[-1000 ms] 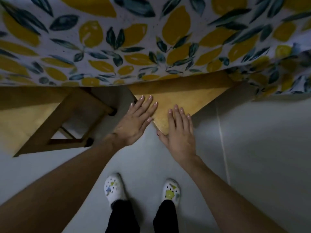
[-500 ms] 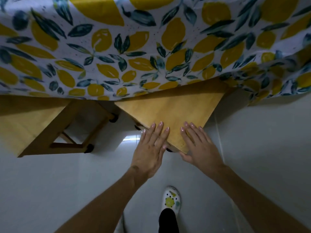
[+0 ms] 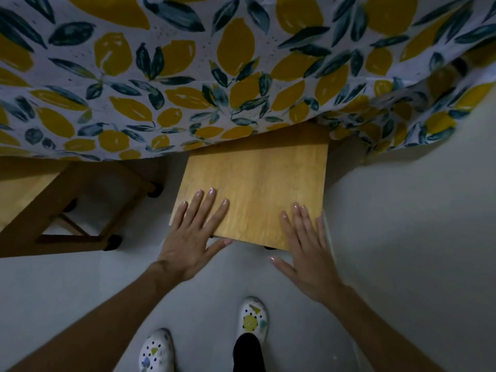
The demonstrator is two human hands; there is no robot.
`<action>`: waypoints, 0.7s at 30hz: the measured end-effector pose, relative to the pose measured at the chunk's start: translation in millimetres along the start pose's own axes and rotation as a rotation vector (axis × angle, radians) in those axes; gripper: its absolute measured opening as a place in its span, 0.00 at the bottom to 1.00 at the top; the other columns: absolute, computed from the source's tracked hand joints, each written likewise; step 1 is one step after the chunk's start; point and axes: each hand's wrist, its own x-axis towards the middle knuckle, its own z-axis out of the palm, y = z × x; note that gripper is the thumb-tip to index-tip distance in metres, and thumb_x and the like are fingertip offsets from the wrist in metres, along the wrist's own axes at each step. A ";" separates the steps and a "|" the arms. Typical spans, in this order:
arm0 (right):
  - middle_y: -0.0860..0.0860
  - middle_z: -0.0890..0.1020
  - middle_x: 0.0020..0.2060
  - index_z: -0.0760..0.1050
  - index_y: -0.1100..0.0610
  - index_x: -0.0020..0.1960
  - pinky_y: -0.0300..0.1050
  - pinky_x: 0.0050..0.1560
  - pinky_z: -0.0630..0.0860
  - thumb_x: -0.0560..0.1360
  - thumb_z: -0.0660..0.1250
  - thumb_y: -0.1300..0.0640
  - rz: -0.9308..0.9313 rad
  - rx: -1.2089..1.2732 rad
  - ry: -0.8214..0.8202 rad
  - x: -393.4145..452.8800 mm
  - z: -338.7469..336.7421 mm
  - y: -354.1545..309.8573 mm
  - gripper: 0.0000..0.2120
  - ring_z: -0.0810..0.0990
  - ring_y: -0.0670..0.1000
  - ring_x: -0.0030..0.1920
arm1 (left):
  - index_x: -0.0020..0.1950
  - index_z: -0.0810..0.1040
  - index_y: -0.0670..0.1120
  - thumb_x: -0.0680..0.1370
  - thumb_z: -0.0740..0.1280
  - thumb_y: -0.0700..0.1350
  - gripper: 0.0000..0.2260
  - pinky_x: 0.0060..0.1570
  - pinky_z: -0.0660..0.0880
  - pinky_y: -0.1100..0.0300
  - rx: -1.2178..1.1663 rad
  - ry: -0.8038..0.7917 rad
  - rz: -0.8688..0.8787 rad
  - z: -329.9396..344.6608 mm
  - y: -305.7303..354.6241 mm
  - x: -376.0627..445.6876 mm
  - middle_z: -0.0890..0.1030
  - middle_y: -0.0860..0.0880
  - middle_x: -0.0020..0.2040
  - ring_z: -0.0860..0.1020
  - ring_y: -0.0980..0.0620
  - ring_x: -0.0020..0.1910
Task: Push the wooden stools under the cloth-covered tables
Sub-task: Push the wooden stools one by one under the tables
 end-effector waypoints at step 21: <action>0.56 0.50 0.78 0.48 0.55 0.78 0.58 0.76 0.48 0.77 0.47 0.35 -0.145 -0.189 -0.046 80.5 -23.3 117.3 0.37 0.46 0.55 0.78 | 0.77 0.38 0.55 0.78 0.41 0.64 0.30 0.72 0.36 0.47 -0.055 0.061 -0.086 -5.9 52.8 84.7 0.35 0.49 0.77 0.34 0.47 0.76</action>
